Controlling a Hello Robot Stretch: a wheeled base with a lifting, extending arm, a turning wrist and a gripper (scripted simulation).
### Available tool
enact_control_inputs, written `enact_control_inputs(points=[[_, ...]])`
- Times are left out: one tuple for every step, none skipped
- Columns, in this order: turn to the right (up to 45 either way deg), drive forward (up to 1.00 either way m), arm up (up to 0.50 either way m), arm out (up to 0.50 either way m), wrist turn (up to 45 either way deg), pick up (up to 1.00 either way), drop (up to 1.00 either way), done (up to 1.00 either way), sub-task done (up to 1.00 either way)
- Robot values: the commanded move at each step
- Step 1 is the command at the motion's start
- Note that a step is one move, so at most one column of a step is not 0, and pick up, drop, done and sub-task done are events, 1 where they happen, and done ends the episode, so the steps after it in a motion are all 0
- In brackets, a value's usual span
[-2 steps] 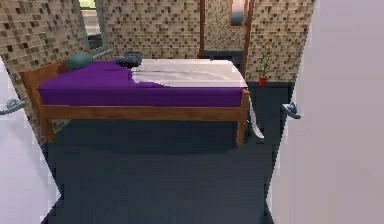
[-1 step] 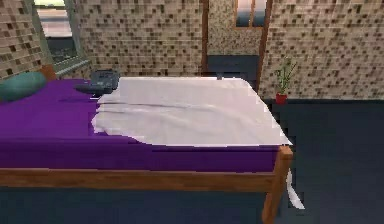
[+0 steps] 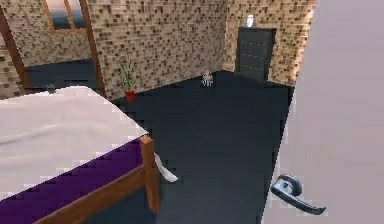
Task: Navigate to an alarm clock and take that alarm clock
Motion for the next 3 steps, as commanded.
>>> enact_control_inputs(points=[[3.0, 0.00, 0.00, 0.00, 0.0, 0.00, 0.00, 0.00, 0.00], [0.0, 0.45, 0.00, 0.00, 0.0, 0.00, 0.00, 0.00, 0.00], [15.0, 0.00, 0.00, 0.00, 0.0, 0.00, 0.00, 0.00, 0.00]])
